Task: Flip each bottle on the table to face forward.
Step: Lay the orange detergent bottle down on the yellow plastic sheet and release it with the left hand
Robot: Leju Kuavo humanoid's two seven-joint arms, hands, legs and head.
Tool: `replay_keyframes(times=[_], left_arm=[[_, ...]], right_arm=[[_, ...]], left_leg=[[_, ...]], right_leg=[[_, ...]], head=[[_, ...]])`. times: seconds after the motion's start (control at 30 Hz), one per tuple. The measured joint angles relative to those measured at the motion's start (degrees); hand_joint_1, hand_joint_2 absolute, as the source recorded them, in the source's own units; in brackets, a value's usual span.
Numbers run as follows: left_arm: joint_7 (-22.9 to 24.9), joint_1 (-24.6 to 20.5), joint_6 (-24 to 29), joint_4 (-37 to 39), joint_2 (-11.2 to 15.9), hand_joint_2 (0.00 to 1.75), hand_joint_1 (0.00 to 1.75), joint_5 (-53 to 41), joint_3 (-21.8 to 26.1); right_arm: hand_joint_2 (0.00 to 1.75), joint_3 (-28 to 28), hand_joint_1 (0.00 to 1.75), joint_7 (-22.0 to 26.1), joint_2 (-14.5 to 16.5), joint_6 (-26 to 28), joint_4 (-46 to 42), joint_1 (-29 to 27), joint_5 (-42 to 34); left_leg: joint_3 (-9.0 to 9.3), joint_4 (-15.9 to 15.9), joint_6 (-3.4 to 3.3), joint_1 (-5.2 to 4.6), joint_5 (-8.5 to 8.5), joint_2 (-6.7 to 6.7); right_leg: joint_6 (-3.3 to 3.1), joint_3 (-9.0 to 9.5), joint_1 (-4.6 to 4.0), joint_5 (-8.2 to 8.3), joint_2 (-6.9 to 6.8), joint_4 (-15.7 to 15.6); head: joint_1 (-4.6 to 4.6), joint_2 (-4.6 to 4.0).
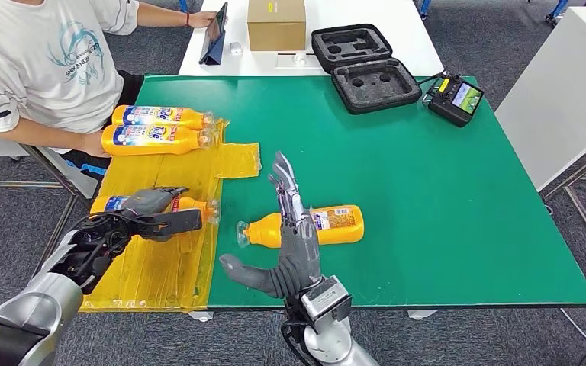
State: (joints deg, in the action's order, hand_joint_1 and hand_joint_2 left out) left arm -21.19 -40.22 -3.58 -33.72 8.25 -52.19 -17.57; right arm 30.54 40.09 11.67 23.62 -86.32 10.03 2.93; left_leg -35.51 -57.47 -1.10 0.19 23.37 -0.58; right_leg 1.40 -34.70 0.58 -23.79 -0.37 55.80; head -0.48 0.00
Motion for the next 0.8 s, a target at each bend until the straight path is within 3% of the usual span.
replay_keyframes(times=[0.03,0.17,0.33,0.53,0.8], left_arm=[[0.0,0.0,0.0,0.0,0.0,1.75,0.01,0.0,0.0],[-0.2,0.0,-1.1,0.1,0.0,0.00,0.00,1.2,0.0],[-2.0,-0.2,-9.1,0.1,0.0,0.00,0.00,9.7,1.7],[-0.7,-0.1,-21.7,0.1,-0.3,0.00,0.00,28.6,7.0],[1.2,3.1,-14.0,-0.6,-4.0,0.00,0.00,54.0,16.9]], right_arm=[[1.75,0.0,0.00,0.0,0.0,0.0,0.0,0.0,0.0],[1.75,0.0,0.00,0.0,0.0,-0.3,0.2,0.0,0.0],[1.75,-0.1,0.00,0.0,0.1,-0.9,1.0,0.0,0.2],[1.75,-0.3,0.00,0.0,0.4,-0.9,2.7,0.1,0.9],[1.75,-0.3,0.00,-0.1,1.0,-0.2,5.1,0.4,2.8]], left_leg=[[0.00,0.0,0.00,0.00,0.00,0.00],[0.00,0.0,0.00,0.00,0.00,0.01],[0.07,0.0,0.00,0.00,0.00,0.08],[0.31,0.0,-0.01,0.00,0.02,0.08],[0.34,0.0,-0.02,-0.02,0.00,0.07]], right_leg=[[0.00,0.00,0.00,0.00,0.00,0.0],[0.00,0.02,0.00,0.00,0.00,0.0],[0.00,0.12,0.00,-0.01,-0.03,0.0],[-0.01,0.38,0.02,-0.04,-0.07,0.0],[0.01,0.42,0.03,-0.01,-0.06,0.0]], head=[[0.00,0.00],[0.01,0.00],[0.00,0.00],[-0.01,0.00],[0.01,0.00]])
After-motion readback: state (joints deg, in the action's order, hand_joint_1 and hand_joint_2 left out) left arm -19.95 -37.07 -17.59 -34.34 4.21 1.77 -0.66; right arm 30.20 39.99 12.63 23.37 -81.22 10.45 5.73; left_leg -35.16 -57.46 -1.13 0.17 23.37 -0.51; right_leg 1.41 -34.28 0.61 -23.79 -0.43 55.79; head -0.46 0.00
